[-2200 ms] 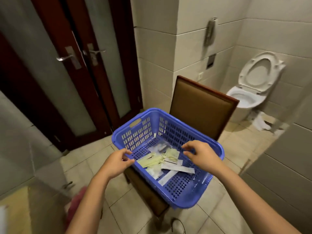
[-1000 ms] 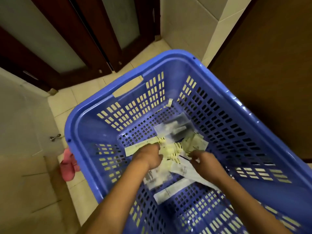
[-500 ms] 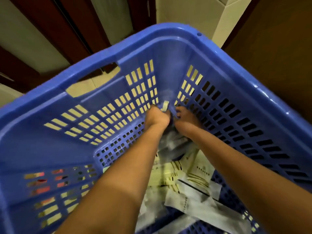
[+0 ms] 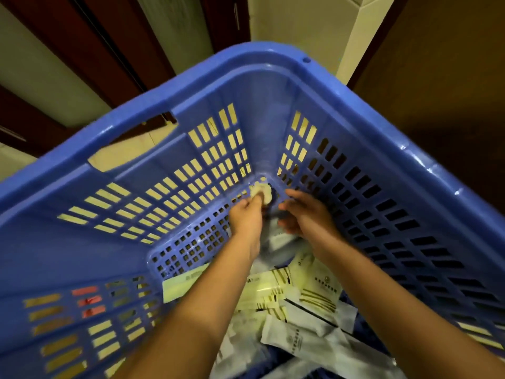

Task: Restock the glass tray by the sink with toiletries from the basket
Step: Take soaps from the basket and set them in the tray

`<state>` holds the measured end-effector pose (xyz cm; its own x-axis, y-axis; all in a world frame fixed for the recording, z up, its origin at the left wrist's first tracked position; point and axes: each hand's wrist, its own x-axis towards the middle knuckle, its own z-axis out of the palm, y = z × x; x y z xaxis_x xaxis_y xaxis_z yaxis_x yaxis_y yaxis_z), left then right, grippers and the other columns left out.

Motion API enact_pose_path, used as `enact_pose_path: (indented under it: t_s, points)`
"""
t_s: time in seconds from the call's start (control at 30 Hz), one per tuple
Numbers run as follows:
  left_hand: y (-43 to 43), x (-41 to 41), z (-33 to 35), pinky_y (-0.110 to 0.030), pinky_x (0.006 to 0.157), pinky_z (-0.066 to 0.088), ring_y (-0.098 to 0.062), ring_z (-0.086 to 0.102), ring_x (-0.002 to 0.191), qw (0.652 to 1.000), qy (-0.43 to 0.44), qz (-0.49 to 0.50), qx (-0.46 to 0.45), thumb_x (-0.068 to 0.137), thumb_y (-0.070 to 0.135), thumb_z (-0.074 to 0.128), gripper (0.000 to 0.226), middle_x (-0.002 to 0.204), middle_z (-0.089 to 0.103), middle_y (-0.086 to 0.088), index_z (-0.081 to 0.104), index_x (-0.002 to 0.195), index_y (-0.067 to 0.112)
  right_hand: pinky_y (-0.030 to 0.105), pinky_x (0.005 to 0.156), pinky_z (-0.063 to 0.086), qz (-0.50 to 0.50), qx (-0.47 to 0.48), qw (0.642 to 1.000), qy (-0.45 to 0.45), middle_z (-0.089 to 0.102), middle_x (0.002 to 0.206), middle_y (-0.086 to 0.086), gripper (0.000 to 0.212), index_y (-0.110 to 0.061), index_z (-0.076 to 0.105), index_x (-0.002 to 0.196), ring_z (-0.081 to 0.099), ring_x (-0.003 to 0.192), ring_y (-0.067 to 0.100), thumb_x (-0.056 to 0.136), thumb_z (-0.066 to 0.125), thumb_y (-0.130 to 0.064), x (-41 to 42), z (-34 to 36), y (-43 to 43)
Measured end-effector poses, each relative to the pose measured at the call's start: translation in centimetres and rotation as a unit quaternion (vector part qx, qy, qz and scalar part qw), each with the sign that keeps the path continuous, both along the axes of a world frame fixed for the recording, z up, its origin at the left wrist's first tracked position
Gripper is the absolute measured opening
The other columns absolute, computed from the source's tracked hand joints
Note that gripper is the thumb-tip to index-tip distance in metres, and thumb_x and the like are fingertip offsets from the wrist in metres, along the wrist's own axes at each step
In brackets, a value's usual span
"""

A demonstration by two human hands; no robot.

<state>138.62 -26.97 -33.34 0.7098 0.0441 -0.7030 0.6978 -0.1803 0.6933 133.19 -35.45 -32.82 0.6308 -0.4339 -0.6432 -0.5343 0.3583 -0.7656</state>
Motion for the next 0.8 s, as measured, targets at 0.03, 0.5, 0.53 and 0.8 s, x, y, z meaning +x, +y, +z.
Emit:
enact_pose_path:
  t_s: [0.03,0.5,0.53,0.8]
  points:
    - [0.5,-0.7,0.7,-0.027,0.059,0.045,-0.016,0.056,0.061,1.0,0.019,0.004,-0.024,0.091,0.023,0.059,0.022,0.066,0.059,-0.003,0.057,0.07,0.016,0.02,0.052,0.042,-0.011,0.02,1.0,-0.006,0.061,0.076,-0.001,0.022,-0.025,0.055,0.106,0.054,0.052,0.009,0.095,0.049,-0.007,-0.2,0.5,0.1]
    - [3.1,-8.4,7.2,-0.015,0.046,0.04,-0.003,0.049,0.038,0.966,0.191,0.017,-0.173,0.096,0.021,0.047,0.019,0.046,0.053,0.005,0.06,0.086,0.013,0.024,0.075,0.052,0.019,0.098,0.994,-0.054,0.068,0.105,0.003,0.028,-0.017,0.061,0.115,0.064,0.086,0.01,0.09,0.057,-0.007,-9.0,5.0,2.5]
    - [3.2,-8.6,7.3,-0.015,0.045,0.04,-0.003,0.047,0.037,0.965,0.202,0.001,-0.166,0.096,0.022,0.046,0.021,0.045,0.051,0.005,0.059,0.083,0.013,0.027,0.081,0.052,0.033,0.081,0.995,-0.053,0.067,0.108,0.004,0.029,-0.021,0.061,0.114,0.063,0.094,0.012,0.089,0.059,-0.006,-9.5,5.1,2.5]
    - [4.3,-10.1,7.2,-0.018,0.042,0.034,-0.006,0.037,0.033,0.961,0.249,-0.087,-0.08,0.097,0.038,0.041,0.037,0.039,0.041,0.006,0.056,0.073,0.014,0.014,0.067,0.05,0.008,0.03,0.998,-0.048,0.064,0.083,0.001,0.013,-0.012,0.061,0.083,0.062,0.076,0.009,0.079,0.07,-0.003,-11.6,4.6,3.3]
